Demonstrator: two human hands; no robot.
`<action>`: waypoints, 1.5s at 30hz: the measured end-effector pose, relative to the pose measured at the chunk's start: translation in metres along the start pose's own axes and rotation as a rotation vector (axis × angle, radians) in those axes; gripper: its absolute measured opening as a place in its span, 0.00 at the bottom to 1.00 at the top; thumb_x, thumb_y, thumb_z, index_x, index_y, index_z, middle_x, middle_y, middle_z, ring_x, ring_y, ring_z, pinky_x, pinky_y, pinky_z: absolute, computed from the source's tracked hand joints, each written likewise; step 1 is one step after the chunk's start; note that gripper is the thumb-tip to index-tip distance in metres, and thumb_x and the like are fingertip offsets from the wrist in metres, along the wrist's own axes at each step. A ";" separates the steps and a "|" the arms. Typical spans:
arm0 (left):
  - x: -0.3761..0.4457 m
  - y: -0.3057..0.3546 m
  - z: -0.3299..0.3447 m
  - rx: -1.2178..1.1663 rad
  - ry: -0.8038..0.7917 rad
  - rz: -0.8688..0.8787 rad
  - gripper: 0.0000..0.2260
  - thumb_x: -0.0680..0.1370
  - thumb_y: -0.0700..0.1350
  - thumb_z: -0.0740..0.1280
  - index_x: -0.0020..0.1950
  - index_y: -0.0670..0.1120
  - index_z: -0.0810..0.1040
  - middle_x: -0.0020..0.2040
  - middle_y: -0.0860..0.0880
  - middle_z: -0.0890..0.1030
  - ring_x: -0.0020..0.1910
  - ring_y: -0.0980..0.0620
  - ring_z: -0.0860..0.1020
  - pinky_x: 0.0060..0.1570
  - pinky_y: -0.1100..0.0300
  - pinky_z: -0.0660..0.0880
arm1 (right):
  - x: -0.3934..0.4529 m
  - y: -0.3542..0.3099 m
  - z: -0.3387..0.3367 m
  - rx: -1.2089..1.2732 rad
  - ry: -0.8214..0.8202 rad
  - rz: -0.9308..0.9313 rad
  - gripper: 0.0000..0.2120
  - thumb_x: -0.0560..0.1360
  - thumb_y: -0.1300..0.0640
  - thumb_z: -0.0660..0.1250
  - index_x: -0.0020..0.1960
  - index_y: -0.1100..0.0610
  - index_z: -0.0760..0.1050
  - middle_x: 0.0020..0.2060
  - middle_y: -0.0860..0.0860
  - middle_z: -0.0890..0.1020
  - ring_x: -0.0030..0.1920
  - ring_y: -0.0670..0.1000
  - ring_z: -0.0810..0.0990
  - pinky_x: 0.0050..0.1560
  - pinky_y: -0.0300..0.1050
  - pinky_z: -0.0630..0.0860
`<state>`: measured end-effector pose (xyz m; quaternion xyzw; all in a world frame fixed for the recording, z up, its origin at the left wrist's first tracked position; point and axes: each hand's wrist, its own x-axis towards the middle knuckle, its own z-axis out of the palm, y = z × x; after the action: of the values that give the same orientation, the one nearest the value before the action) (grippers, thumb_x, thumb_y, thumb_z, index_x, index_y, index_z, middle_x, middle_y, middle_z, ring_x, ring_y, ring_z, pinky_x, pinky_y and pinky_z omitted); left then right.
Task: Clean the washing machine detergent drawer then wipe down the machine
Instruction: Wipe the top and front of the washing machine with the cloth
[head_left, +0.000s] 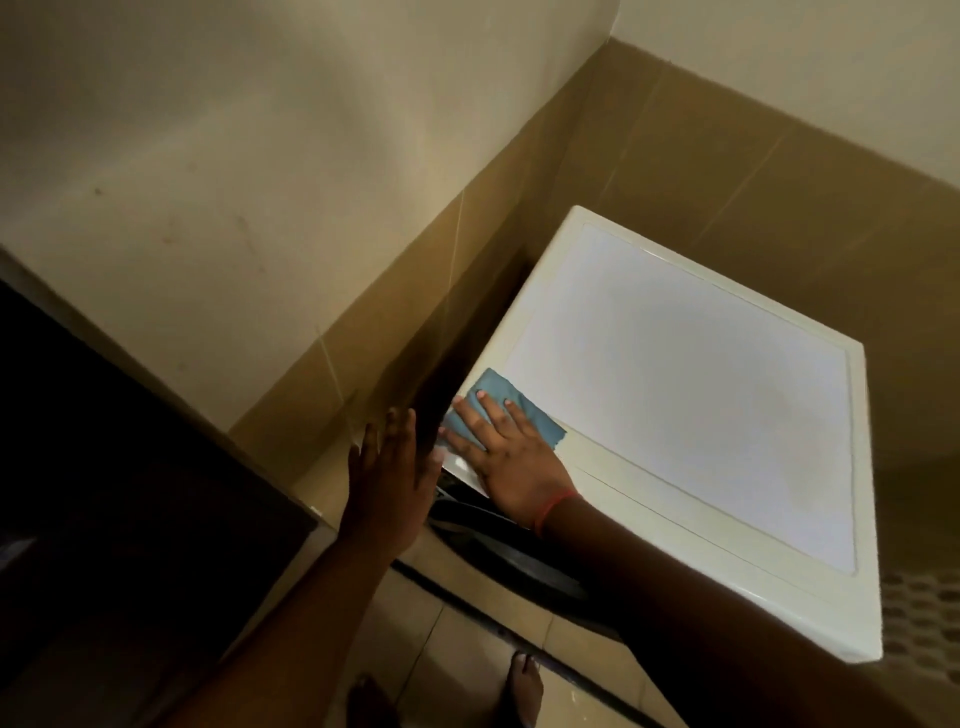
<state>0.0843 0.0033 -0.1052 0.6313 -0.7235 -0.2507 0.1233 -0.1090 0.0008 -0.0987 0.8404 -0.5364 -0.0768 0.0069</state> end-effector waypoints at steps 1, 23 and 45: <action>0.001 0.002 0.002 -0.001 0.003 -0.012 0.42 0.73 0.71 0.32 0.80 0.49 0.52 0.80 0.46 0.55 0.78 0.43 0.52 0.74 0.42 0.54 | -0.010 0.006 0.003 0.004 0.000 -0.008 0.27 0.82 0.52 0.57 0.79 0.45 0.53 0.80 0.51 0.49 0.79 0.58 0.45 0.76 0.60 0.49; -0.068 0.004 0.075 -0.240 0.213 -0.546 0.30 0.80 0.65 0.44 0.80 0.54 0.47 0.81 0.49 0.50 0.79 0.45 0.44 0.76 0.39 0.45 | 0.032 -0.001 -0.015 -0.671 -0.117 -0.607 0.27 0.81 0.47 0.49 0.78 0.55 0.58 0.79 0.56 0.53 0.79 0.59 0.43 0.76 0.62 0.37; -0.093 -0.013 0.072 -0.204 0.192 -0.561 0.32 0.79 0.66 0.43 0.80 0.53 0.47 0.81 0.48 0.50 0.79 0.43 0.46 0.75 0.39 0.45 | -0.047 -0.005 0.040 -0.185 -0.631 -0.098 0.26 0.69 0.43 0.74 0.63 0.50 0.74 0.58 0.59 0.81 0.60 0.61 0.79 0.53 0.56 0.80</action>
<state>0.0757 0.1079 -0.1597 0.8115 -0.4771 -0.2856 0.1796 -0.1296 0.0486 -0.1327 0.7956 -0.4619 -0.3821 -0.0872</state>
